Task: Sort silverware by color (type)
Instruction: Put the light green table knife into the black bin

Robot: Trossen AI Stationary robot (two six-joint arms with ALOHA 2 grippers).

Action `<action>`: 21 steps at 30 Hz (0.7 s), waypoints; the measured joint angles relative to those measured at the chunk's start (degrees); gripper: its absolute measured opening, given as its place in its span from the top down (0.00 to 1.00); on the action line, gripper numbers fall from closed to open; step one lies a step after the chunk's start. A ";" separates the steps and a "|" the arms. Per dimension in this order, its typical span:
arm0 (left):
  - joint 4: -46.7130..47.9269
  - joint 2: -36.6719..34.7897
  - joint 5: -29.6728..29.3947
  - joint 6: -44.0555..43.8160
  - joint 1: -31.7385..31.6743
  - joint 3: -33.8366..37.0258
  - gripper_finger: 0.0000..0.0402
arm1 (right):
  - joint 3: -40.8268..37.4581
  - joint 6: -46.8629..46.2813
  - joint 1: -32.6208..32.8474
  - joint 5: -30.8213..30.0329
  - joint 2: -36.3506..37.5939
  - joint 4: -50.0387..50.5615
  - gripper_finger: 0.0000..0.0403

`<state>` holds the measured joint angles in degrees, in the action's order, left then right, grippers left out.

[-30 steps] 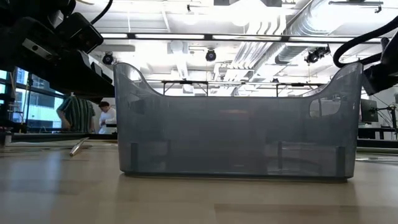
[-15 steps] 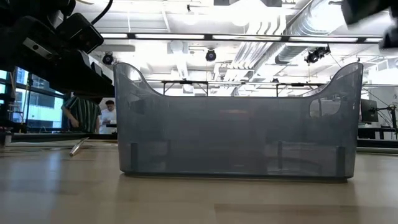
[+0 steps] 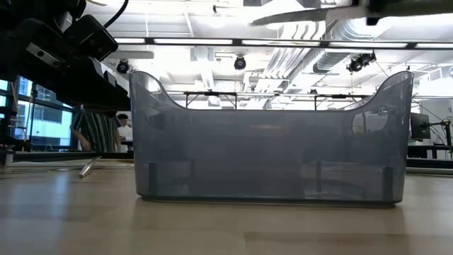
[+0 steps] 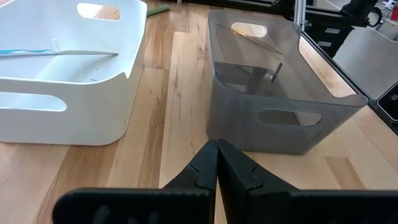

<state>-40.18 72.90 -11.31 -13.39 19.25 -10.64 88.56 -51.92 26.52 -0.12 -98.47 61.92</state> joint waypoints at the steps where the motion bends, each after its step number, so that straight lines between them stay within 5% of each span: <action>1: 0.01 0.00 0.00 0.00 0.00 0.00 1.00 | 1.33 1.16 -1.03 1.19 -1.58 -0.13 0.99; 11: 0.02 0.00 0.00 0.02 0.00 -0.01 1.00 | 10.18 12.02 -8.39 10.34 -14.94 -0.14 0.99; 21: 0.04 0.01 0.00 0.02 0.00 -0.01 1.00 | 9.25 15.18 -11.79 14.37 -16.95 -3.97 0.98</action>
<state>-40.14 72.92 -11.31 -13.37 19.25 -10.66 97.81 -36.74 14.73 14.25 -115.42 57.94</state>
